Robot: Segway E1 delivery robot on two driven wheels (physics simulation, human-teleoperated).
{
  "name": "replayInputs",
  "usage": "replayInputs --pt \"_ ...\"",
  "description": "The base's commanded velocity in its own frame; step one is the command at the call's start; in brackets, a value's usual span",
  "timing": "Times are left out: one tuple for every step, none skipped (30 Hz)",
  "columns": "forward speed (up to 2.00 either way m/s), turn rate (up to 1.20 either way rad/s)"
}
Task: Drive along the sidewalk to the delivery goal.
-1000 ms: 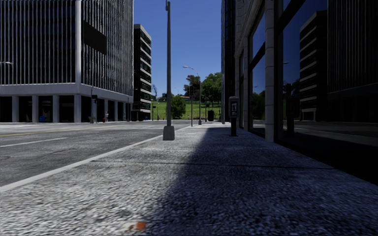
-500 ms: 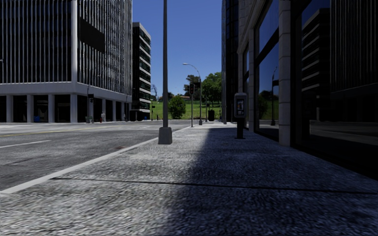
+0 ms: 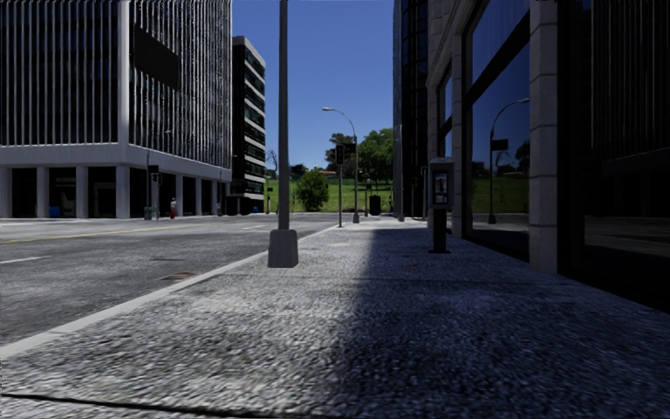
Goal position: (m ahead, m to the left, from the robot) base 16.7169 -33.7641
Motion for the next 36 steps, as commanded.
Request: replayInputs --pt "2.00 0.00" --pt "2.00 0.00" --pt "2.00 0.00" --pt "2.00 0.00" --pt "2.00 -0.06" --pt "2.00 -0.16" --pt "2.00 -0.16" --pt "2.00 -0.16" --pt "2.00 -0.16" --pt "2.00 -0.16" --pt "2.00 -0.16" --pt "2.00 -0.16" --pt "2.00 -0.16" --pt "2.00 -0.16" --pt "2.00 -0.16" --pt "2.00 -0.16" --pt "2.00 -0.16" --pt "2.00 -0.18" --pt "2.00 -0.23" --pt "2.00 -0.24" --pt "2.00 -0.25" --pt "2.00 -0.25" --pt "2.00 -0.25" --pt "2.00 -0.25" --pt "2.00 -0.25" --pt "2.00 -0.25" --pt "2.00 -0.25" --pt "2.00 -0.25" --pt "2.00 -0.25" --pt "2.00 -0.25" --pt "2.00 -0.25" --pt "2.00 -0.25" --pt "2.00 -0.25" --pt "2.00 -0.26" --pt "2.00 -0.26" --pt "2.00 -0.28"
